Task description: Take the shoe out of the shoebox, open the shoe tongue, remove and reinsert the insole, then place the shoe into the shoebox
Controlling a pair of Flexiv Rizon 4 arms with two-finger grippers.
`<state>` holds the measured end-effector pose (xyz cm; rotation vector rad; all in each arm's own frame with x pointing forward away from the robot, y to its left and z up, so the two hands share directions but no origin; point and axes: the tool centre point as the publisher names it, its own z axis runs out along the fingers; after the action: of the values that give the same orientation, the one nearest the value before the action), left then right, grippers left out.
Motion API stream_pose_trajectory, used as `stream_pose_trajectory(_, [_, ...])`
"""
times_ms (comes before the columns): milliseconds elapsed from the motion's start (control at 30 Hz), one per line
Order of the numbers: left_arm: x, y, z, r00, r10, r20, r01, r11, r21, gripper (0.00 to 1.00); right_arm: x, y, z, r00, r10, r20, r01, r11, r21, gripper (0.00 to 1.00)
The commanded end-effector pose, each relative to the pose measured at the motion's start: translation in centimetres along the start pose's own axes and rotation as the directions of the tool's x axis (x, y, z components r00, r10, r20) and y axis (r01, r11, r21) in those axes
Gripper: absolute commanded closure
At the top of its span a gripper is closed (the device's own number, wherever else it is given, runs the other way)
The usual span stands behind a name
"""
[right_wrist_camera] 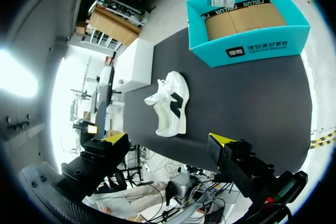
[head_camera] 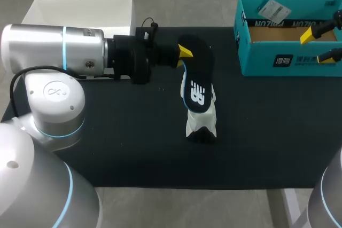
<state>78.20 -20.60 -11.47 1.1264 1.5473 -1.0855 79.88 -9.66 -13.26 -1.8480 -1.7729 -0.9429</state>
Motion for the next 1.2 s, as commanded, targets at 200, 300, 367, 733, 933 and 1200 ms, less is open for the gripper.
stream_pose_trajectory(200, [0.0,-0.1,0.0,1.000,0.000,-0.003,0.000,1.000,-0.003,1.00,0.0,-0.1,0.0,1.000,0.002,0.003,-0.002,1.000,-0.001,0.00])
stream_pose_trajectory(300, [0.0,-0.1,0.0,1.000,0.000,-0.003,0.000,1.000,-0.003,1.00,0.0,-0.1,0.0,1.000,0.002,0.003,-0.002,1.000,-0.001,0.00])
stream_pose_trajectory(367, [0.0,-0.1,0.0,1.000,0.000,-0.003,0.000,1.000,-0.003,1.00,0.0,-0.1,0.0,1.000,0.002,0.003,-0.002,1.000,-0.001,0.00])
stream_pose_trajectory(733, [0.0,-0.1,0.0,1.000,0.000,-0.003,0.000,1.000,-0.003,1.00,0.0,-0.1,0.0,1.000,0.002,0.003,-0.002,1.000,-0.001,0.00])
stream_pose_trajectory(933, [1.9,-0.5,0.4,0.995,-0.092,-0.038,0.093,0.996,0.016,1.00,0.0,-0.1,0.0,1.000,0.002,0.003,-0.002,1.000,-0.001,0.00])
stream_pose_trajectory(1200, [6.5,-1.7,0.7,0.979,-0.197,-0.060,0.199,0.979,0.034,1.00,0.0,-0.1,0.0,1.000,0.002,0.003,-0.002,1.000,-0.001,0.00])
